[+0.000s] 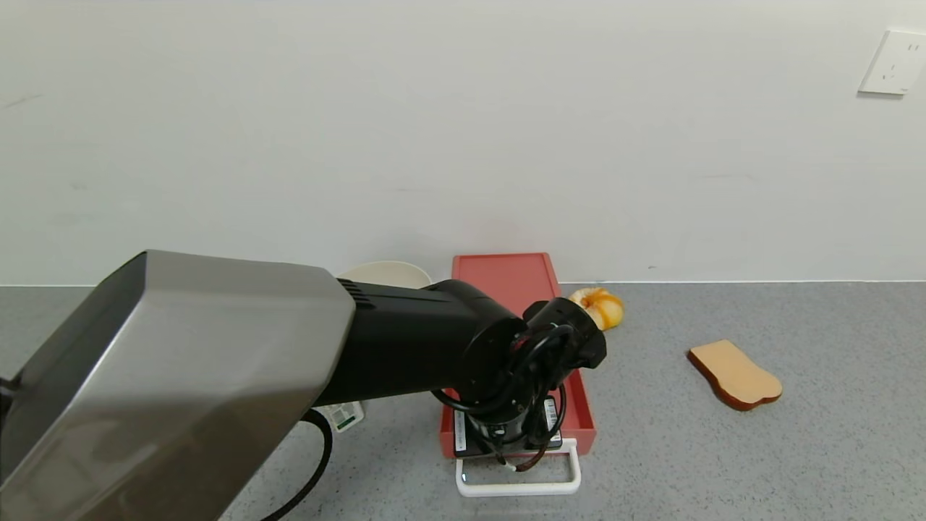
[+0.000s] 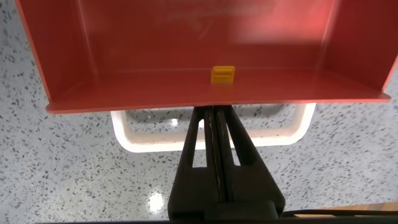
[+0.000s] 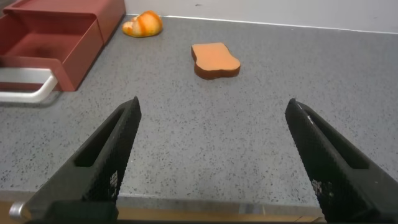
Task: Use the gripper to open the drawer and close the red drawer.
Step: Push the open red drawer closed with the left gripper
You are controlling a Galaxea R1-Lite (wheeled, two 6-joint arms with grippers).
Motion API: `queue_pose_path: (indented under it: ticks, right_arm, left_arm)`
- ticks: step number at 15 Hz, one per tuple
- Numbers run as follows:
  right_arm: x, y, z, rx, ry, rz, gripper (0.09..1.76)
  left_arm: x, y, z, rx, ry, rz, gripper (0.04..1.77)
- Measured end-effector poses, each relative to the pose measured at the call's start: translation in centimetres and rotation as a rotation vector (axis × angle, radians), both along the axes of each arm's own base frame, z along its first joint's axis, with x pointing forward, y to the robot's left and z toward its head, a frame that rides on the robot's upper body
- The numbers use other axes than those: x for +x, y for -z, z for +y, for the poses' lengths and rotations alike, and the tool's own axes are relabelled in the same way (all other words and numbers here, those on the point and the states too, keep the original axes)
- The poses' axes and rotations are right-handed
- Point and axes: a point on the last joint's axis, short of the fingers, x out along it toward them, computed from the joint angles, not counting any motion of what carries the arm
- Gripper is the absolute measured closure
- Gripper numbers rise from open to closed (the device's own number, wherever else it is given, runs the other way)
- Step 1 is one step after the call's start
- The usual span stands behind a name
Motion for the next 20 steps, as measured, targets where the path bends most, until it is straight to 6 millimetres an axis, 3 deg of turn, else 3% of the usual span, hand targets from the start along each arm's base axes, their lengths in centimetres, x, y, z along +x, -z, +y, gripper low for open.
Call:
queue_pose_path:
  ticks: [20]
  right_arm:
    - [0.0,0.0,0.0,0.000,0.001,0.000,0.14]
  left_arm:
    - [4.1,-0.4,0.2,0.006,-0.016,-0.097,1.70]
